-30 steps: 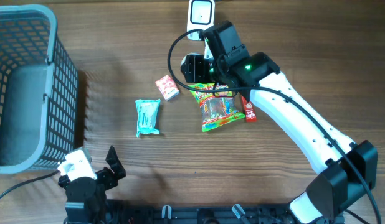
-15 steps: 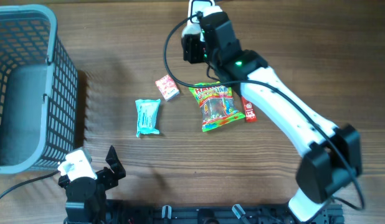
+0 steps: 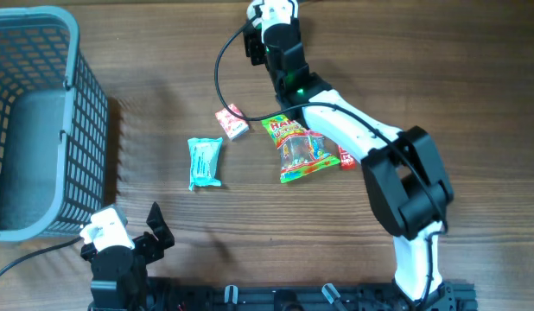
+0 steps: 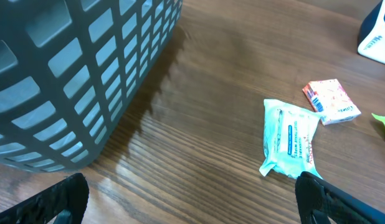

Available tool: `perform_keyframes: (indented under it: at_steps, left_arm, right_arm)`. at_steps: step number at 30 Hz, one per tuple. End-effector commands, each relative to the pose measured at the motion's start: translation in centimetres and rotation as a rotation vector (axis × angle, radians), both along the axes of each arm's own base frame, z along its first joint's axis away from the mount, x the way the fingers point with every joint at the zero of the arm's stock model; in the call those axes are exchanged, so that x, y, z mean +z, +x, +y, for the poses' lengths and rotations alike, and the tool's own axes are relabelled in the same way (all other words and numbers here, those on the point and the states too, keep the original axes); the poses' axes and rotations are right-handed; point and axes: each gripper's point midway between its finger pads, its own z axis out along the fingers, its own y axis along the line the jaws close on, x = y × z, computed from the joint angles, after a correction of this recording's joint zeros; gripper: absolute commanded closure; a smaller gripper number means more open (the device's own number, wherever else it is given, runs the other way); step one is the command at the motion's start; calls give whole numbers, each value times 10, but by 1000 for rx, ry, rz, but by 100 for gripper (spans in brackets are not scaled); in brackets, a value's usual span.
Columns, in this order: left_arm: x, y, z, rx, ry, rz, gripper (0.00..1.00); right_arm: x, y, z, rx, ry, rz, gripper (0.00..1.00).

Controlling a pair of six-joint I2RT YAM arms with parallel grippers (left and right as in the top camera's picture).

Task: Scan the item barcode
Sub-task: 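Hold jar label in front of the scanner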

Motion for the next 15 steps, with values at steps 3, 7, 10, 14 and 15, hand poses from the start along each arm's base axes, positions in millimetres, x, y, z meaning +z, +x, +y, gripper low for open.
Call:
perform_keyframes:
  at_steps: [3,7,10,14,15]
  left_arm:
    - [-1,0,2,15,1,-2,0]
    - [-1,0,2,15,1,-2,0]
    - [-1,0,2,15,1,-2,0]
    - [-1,0,2,15,1,-2,0]
    - [-1,0,2,15,1,-2,0]
  right_arm:
    - [-21,28,-33,-104,-86,-75,39]
    - [-24,38,-45,-124,-61,-111,39]
    - [-28,42,-44,-91,-44,-121,38]
    - [-33,46,-41,-73,-36,-128,38]
    - [-32,47,-40,-70,-34,-131,38]
